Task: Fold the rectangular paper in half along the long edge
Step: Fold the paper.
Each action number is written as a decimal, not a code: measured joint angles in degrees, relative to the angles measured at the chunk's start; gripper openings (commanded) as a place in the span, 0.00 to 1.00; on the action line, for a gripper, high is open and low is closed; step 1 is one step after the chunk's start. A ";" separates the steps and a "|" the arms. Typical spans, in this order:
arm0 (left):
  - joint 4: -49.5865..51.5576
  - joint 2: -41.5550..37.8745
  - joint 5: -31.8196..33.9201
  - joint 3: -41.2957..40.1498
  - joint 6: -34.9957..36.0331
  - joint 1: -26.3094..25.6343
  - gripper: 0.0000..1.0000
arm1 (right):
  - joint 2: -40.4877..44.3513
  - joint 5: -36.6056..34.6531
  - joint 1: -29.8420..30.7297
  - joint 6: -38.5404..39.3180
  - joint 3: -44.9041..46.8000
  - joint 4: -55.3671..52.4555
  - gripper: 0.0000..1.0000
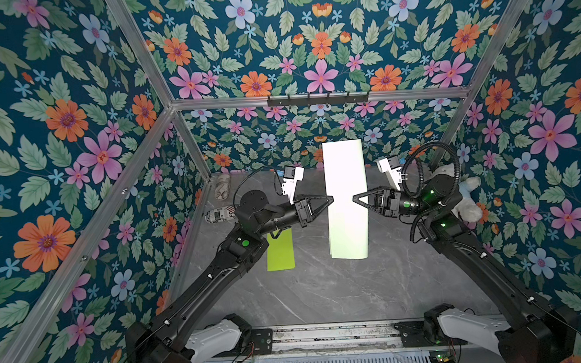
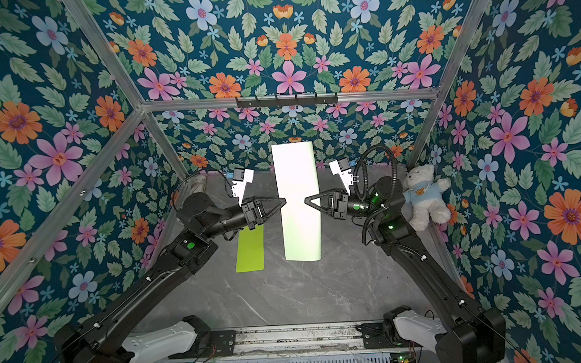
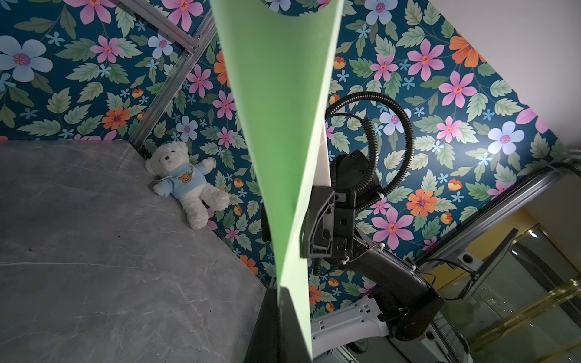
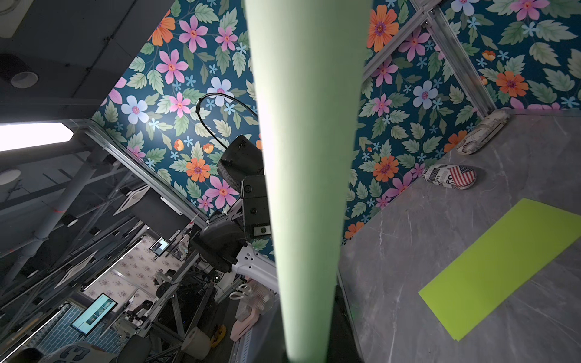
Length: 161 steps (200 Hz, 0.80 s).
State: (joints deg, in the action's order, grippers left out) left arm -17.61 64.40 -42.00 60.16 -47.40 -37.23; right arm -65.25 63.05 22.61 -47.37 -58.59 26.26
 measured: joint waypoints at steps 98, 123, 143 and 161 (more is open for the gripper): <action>0.07 -0.02 0.02 0.00 0.02 0.00 0.00 | 0.24 -0.15 0.55 -3.50 1.40 4.87 0.00; 0.11 -0.55 -0.07 0.00 0.02 -0.02 0.00 | 0.68 -0.98 0.52 -1.95 1.53 3.32 0.01; 0.37 -1.03 -0.13 0.00 0.20 -0.07 0.00 | 0.63 -1.75 0.50 -0.46 1.18 1.31 0.30; 0.61 -1.40 -0.07 0.00 0.22 0.00 0.00 | 0.37 -3.02 0.37 1.20 0.07 -0.76 0.35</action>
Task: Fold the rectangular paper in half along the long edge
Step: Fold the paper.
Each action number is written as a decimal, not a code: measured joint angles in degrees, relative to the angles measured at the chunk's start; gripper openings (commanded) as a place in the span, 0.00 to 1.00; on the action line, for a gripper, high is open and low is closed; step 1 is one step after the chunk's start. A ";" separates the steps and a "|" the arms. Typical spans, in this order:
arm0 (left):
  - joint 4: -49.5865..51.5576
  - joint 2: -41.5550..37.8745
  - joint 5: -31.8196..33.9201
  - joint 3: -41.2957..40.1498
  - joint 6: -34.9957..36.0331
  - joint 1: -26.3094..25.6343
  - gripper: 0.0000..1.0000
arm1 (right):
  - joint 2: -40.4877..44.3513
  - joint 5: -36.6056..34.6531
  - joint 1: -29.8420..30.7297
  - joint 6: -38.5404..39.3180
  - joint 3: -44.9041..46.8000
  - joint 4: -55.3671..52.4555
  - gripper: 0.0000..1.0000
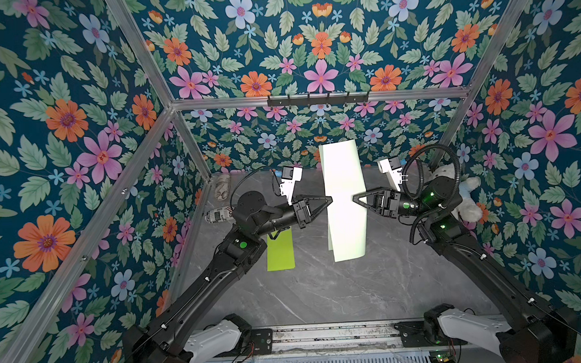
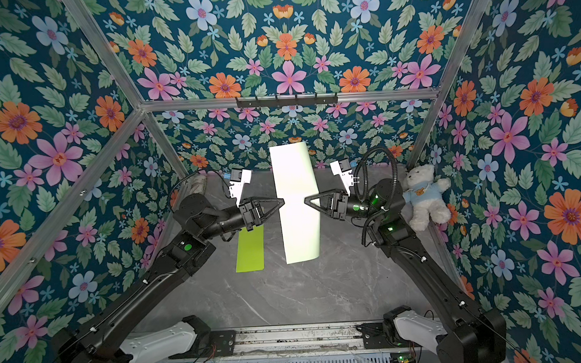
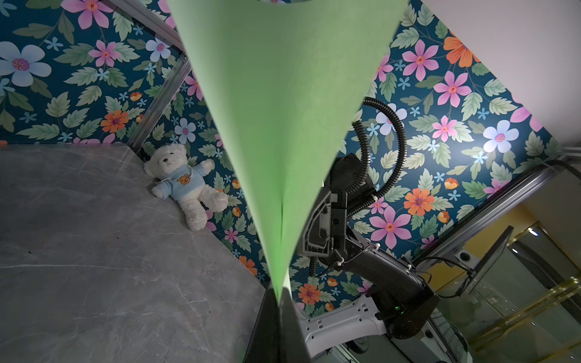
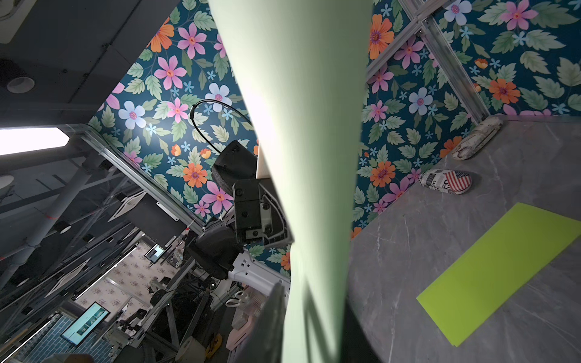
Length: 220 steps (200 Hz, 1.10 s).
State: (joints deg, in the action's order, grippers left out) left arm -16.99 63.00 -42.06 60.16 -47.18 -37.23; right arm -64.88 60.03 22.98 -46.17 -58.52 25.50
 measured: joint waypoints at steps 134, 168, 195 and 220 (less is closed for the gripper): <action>0.68 0.17 -0.04 -0.02 0.00 0.00 0.00 | -0.33 -3.17 0.07 -0.68 -1.73 2.32 0.02; 0.66 0.50 0.00 -0.02 0.00 0.00 0.00 | 0.33 -3.82 0.07 0.33 -1.73 0.81 0.00; 0.59 0.52 -0.02 -0.02 0.00 0.00 0.00 | 0.57 -4.66 0.11 0.83 -1.33 0.39 0.00; 0.72 0.52 -0.04 -0.02 0.00 0.00 0.00 | 0.61 -5.05 0.28 0.20 -0.57 1.53 0.28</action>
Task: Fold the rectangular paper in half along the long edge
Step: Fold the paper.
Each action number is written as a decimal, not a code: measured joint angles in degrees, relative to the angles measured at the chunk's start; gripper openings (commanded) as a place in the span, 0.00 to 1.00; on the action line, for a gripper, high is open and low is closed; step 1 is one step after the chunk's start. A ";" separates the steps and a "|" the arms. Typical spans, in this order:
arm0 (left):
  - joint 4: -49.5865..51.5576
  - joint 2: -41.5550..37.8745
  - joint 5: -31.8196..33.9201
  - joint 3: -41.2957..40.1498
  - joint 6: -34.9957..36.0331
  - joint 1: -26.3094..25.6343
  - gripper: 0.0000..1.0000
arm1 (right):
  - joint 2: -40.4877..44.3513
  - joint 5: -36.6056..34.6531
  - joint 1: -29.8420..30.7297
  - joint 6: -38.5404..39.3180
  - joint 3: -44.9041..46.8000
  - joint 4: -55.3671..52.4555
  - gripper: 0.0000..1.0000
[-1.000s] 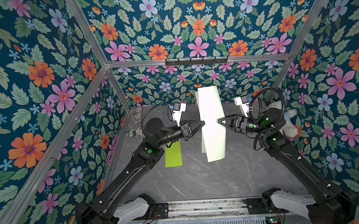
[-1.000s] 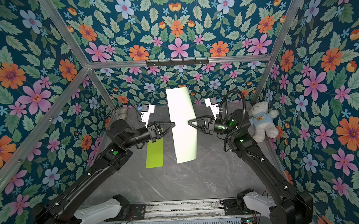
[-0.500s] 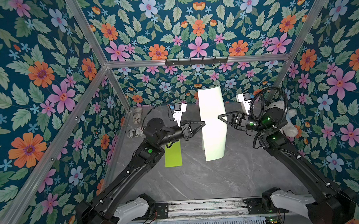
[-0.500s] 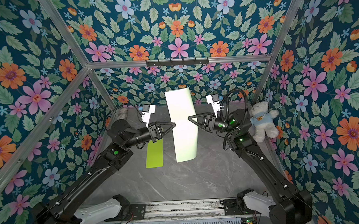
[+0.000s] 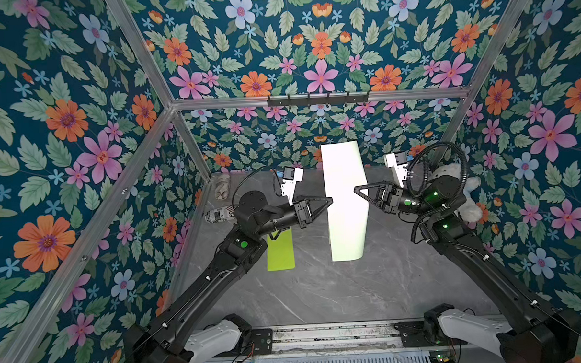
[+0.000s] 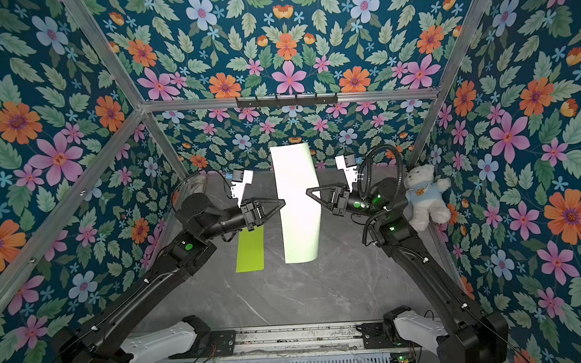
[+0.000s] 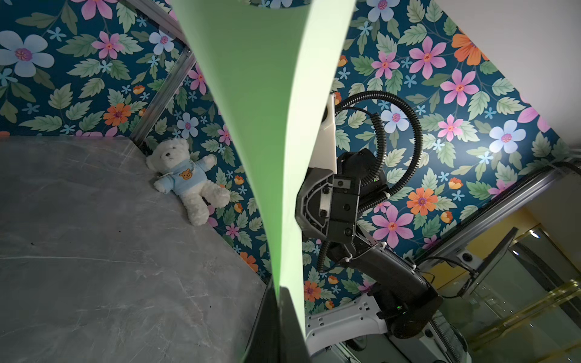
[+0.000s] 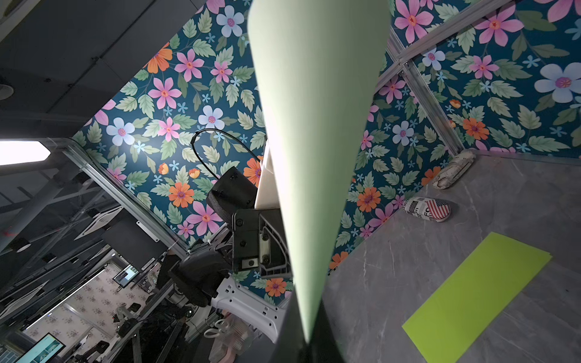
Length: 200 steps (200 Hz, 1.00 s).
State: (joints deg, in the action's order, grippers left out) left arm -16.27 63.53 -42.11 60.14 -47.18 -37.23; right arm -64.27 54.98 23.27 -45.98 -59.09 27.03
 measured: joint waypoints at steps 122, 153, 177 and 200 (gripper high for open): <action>-0.07 0.00 0.22 0.00 0.00 0.00 0.00 | -2.49 3.67 0.94 -0.94 -0.70 2.60 0.10; -0.04 0.04 0.22 0.00 -0.02 0.00 0.00 | -2.47 4.72 0.94 -0.81 -0.79 1.18 0.00; -0.07 0.04 0.09 0.00 -0.02 0.00 0.00 | -2.23 4.74 0.94 0.24 -1.44 -0.83 0.00; -1.18 0.11 -0.24 -0.31 -0.22 0.00 0.12 | -1.97 4.92 0.96 0.63 -1.70 -1.33 0.00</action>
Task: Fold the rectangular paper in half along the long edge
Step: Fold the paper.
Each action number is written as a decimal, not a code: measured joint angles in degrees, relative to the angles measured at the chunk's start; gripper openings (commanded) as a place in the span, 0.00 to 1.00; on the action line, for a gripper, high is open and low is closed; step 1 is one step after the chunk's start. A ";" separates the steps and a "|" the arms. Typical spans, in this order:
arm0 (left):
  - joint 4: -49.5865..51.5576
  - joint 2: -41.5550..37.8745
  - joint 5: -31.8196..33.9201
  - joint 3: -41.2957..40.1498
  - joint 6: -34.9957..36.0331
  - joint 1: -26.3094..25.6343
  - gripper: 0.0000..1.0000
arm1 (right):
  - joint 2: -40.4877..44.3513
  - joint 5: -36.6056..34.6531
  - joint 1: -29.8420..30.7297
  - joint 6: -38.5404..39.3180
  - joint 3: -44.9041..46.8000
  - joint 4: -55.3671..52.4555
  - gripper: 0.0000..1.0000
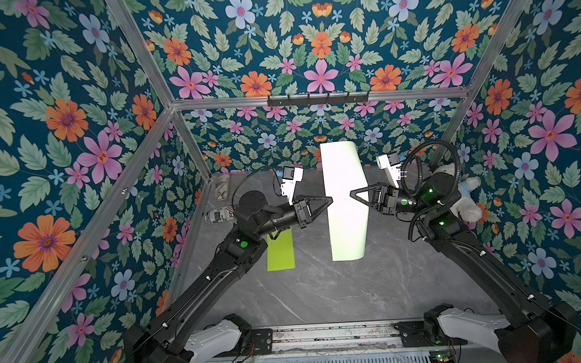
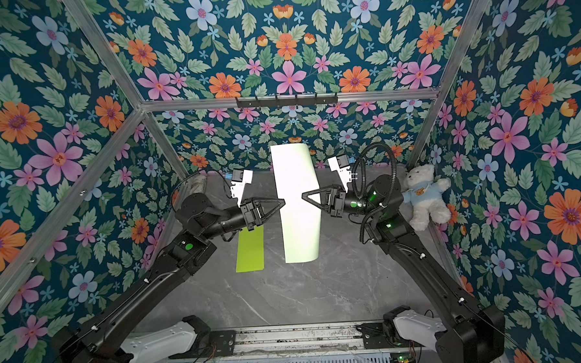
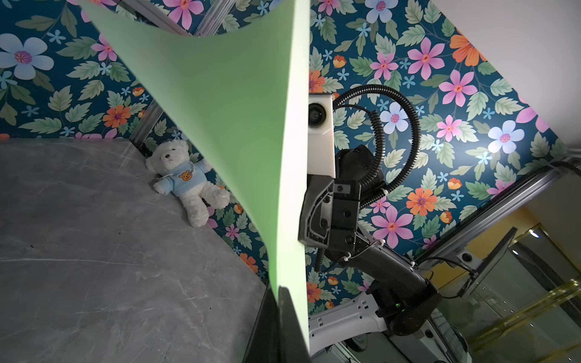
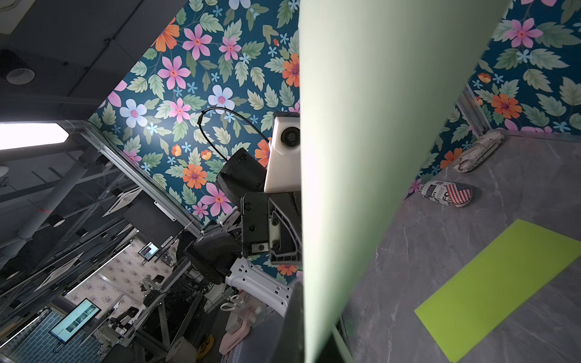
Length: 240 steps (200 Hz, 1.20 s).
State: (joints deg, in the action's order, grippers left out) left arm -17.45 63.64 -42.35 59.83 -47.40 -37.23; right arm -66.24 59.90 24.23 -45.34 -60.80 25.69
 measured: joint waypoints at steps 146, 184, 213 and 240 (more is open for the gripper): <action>-4.83 1.33 -2.89 -1.44 -3.08 0.00 0.16 | -2.95 1.27 3.74 -0.24 -0.11 1.77 0.00; -4.87 1.79 -2.99 -1.51 -3.28 0.00 0.16 | -3.52 1.22 4.22 -0.24 0.22 2.58 0.00; -5.33 1.92 -3.61 -1.51 -3.41 0.00 0.00 | -3.87 1.07 4.44 -0.24 0.20 2.78 0.00; -6.08 1.92 -3.76 -1.60 -3.45 0.00 0.00 | -3.50 0.57 4.48 0.39 -0.26 1.49 0.23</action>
State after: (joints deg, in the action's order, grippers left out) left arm -23.53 65.56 -46.11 58.24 -50.85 -37.23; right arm -69.73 60.47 28.71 -44.95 -61.06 27.18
